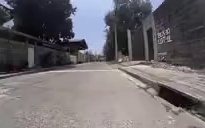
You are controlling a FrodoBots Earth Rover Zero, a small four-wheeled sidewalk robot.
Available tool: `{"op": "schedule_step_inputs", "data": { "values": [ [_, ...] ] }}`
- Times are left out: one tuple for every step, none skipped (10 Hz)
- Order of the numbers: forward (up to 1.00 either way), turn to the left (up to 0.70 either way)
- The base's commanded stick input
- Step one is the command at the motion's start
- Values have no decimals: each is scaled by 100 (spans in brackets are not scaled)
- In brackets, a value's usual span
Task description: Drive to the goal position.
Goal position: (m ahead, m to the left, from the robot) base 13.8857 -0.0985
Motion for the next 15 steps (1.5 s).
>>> {"op": "schedule_step_inputs", "data": {
  "values": [
    [100, 0],
    [100, 0],
    [100, 0],
    [100, 0],
    [100, 0],
    [100, 0],
    [100, 0],
    [100, 0],
    [100, 0],
    [100, 0],
    [100, 0],
    [100, 0],
    [100, 0],
    [100, 0],
    [100, 0]
  ]
}}
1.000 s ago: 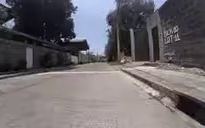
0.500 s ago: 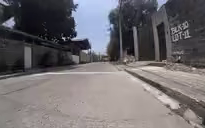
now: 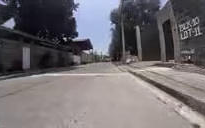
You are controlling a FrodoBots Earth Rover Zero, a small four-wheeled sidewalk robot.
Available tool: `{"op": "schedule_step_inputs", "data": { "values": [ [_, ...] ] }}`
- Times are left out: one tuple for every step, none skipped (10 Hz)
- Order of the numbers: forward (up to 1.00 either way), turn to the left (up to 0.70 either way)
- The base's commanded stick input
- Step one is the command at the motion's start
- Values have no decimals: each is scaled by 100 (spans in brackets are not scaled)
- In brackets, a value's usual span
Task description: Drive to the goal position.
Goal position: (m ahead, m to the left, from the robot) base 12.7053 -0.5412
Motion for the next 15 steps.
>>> {"op": "schedule_step_inputs", "data": {
  "values": [
    [100, 0],
    [100, 0],
    [100, 0],
    [100, 0],
    [100, 0],
    [100, 0],
    [100, 0],
    [100, 0],
    [88, 0],
    [28, 0],
    [0, 0],
    [0, 0],
    [0, 0],
    [0, 0],
    [0, 0]
  ]
}}
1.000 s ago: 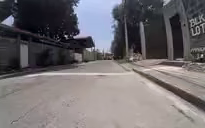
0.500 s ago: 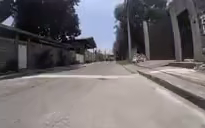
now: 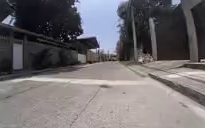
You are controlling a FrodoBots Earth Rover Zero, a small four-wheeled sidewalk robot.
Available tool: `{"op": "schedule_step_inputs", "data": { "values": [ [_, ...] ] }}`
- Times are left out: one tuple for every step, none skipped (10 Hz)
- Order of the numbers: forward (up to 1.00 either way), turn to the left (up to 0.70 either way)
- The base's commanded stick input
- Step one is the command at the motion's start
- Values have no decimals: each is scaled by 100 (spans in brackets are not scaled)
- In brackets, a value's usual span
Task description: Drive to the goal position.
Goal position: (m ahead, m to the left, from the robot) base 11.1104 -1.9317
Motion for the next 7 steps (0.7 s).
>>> {"op": "schedule_step_inputs", "data": {
  "values": [
    [0, 0],
    [0, 0],
    [0, 0],
    [0, 0],
    [61, 0],
    [100, 0],
    [100, 0]
  ]
}}
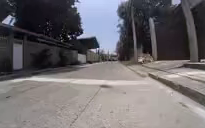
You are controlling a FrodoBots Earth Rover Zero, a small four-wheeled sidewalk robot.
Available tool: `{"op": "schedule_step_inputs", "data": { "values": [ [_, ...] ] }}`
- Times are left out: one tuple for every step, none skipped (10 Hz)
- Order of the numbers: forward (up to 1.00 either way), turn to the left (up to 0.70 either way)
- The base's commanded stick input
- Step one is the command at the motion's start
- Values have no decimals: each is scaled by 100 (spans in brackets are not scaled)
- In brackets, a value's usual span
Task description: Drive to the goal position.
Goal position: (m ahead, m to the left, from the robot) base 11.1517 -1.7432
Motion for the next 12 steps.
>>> {"op": "schedule_step_inputs", "data": {
  "values": [
    [100, -1],
    [100, -21],
    [100, -38],
    [100, -40],
    [100, -40],
    [100, -29],
    [100, -13],
    [100, -8],
    [100, -6],
    [100, 0],
    [100, 0],
    [100, -1]
  ]
}}
